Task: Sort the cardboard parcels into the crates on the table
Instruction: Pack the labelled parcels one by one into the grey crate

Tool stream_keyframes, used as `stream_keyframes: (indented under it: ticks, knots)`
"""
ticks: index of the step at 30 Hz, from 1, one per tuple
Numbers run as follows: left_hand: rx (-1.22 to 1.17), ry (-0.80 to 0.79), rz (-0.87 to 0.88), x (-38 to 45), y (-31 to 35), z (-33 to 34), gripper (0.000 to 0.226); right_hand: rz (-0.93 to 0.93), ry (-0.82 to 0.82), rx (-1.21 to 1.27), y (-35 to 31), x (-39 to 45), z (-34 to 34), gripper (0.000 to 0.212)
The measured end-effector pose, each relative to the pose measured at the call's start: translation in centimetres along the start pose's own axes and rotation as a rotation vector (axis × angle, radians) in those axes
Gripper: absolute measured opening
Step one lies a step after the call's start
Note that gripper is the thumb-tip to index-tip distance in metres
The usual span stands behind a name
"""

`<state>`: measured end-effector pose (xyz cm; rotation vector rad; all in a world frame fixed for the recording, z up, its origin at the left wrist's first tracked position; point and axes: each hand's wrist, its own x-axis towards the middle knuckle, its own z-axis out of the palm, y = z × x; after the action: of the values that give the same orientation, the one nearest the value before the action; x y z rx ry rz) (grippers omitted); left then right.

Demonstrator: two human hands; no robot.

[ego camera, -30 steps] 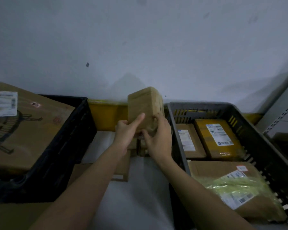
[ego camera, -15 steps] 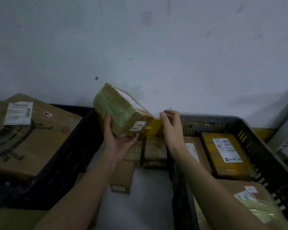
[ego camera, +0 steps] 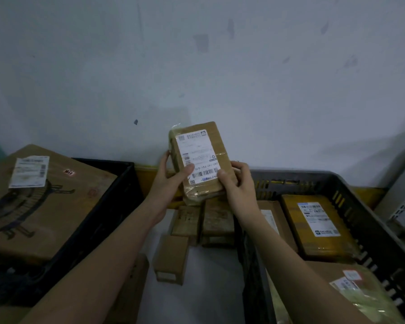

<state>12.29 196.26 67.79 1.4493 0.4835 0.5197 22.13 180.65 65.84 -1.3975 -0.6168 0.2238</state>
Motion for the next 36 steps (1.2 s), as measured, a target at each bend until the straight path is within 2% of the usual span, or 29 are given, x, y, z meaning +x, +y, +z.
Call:
stream_keyframes:
  ticks: [8, 11, 13, 16, 17, 19, 21, 23, 27, 29, 31, 33, 34, 36]
  knots:
    - [-0.084, 0.007, 0.049, 0.0, 0.5, 1.0, 0.102, -0.014, 0.064, 0.083, -1.2, -0.2, -1.0, 0.044]
    - [-0.177, 0.046, 0.059, 0.2, 0.7, 2.2, 0.106, 0.187, 0.095, 0.164, -1.2, 0.1, -1.5, 0.066]
    - [-0.183, 0.035, 0.041, 0.2, 0.7, 3.3, 0.114, 0.284, 0.072, 0.265, -1.0, 0.1, -2.0, 0.072]
    - [-0.038, -0.045, -0.024, -0.2, 0.5, 4.9, 0.118, 0.218, 0.145, 0.248, -1.7, 0.9, -3.6, 0.064]
    - [0.030, -0.020, -0.033, -0.2, 0.5, 5.0, 0.123, 0.175, 0.174, 0.193, -2.3, 1.2, -4.4, 0.062]
    - [0.207, 0.127, 0.010, 0.1, 1.0, 4.6, 0.137, 0.088, 0.185, 0.072, -3.7, 1.9, -6.4, 0.061]
    - [0.410, 0.203, 0.164, 0.5, 2.0, 4.0, 0.134, 0.025, 0.120, -0.064, -4.8, 2.4, -8.8, 0.061]
    - [0.551, 0.058, 0.277, 0.8, 3.5, 3.8, 0.121, 0.000, -0.006, -0.178, -6.0, 2.6, -10.6, 0.057]
    - [0.688, -0.497, 0.159, 0.7, 5.8, 4.9, 0.095, -0.030, -0.298, -0.301, -8.6, 3.1, -12.3, 0.043]
    - [0.635, -0.568, 0.137, 0.5, 6.3, 5.8, 0.079, -0.024, -0.334, -0.260, -9.7, 3.4, -12.7, 0.038]
    - [0.478, -0.464, 0.150, 0.2, 6.0, 7.0, 0.069, -0.010, -0.192, -0.198, -10.1, 3.6, -13.3, 0.040]
    - [0.282, -0.288, 0.116, 0.2, 5.1, 8.7, 0.065, 0.076, -0.032, -0.113, -9.6, 3.5, -14.1, 0.067]
    - [0.204, -0.214, 0.070, 0.1, 4.7, 9.8, 0.064, 0.135, -0.028, -0.107, -9.0, 3.1, -14.4, 0.080]
    - [0.105, -0.149, -0.040, 0.0, 3.8, 12.0, 0.062, 0.217, -0.151, -0.119, -7.1, 2.1, -14.4, 0.087]
